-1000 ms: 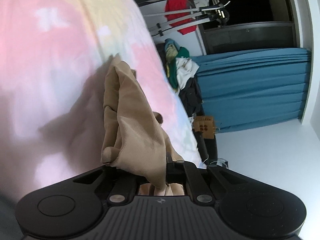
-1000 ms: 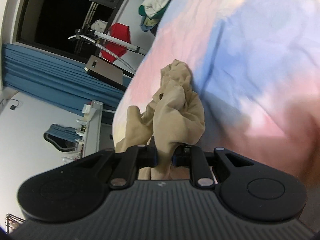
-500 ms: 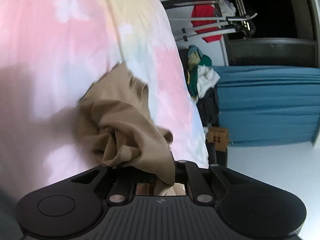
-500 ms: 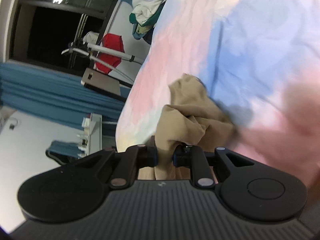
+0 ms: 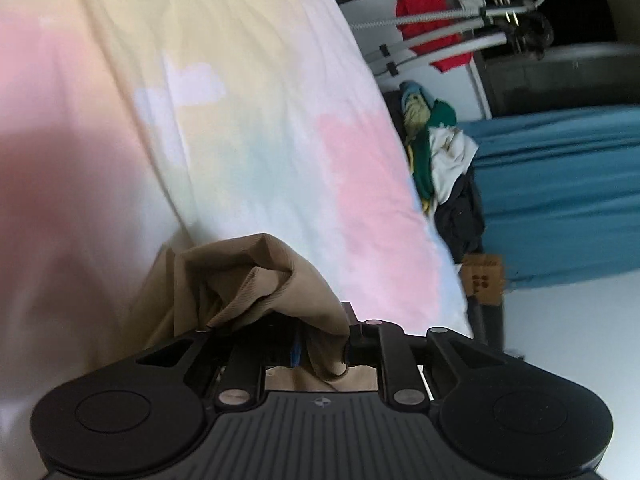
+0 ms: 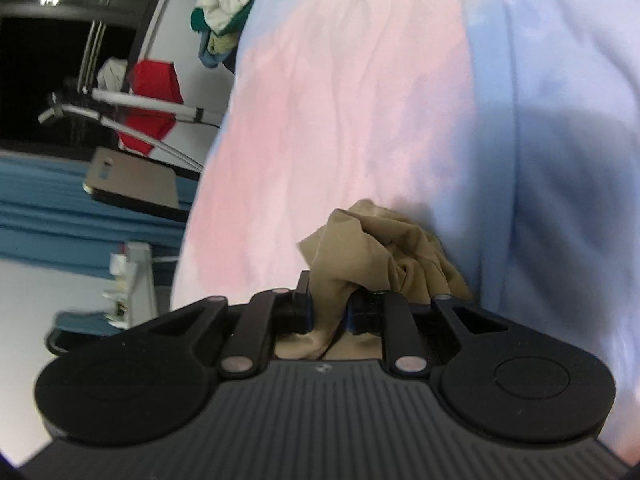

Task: Fold clothes

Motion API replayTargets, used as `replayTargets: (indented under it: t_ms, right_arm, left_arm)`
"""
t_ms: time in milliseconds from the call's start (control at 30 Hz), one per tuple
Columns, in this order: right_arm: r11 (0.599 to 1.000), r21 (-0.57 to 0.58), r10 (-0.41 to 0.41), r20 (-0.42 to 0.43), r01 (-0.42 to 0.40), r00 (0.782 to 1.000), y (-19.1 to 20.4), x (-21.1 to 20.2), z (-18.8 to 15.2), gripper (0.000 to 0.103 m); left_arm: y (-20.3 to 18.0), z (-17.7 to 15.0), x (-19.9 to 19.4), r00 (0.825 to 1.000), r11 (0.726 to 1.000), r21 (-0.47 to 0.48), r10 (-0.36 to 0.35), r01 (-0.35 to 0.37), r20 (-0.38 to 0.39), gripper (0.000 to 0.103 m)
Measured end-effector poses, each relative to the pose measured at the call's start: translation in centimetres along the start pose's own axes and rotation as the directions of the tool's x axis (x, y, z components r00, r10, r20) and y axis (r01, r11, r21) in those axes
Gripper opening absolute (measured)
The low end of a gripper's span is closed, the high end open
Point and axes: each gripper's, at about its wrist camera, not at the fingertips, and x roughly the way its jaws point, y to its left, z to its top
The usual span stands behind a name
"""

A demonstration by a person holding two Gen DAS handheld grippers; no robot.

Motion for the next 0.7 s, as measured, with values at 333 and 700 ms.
replayTargets:
  t_ms: [333,700]
  right_arm:
    - [0.909,-0.372,0.204,0.009,-0.186,0.979,3.8,-1.0,-1.6,0.079]
    - [0.625,-0.780,0.064,0.095,0.034,0.993,6.7,1.6,-4.2,0.061]
  left_arm:
    - [-4.8,-2.1,-0.6,0.994,0.913,0.401,0.036,-0.075,0.103,0.082]
    - [-7.6,-6.2,2.6,0.944,0.630,0.703,0.192,-0.329,0.270,0.082]
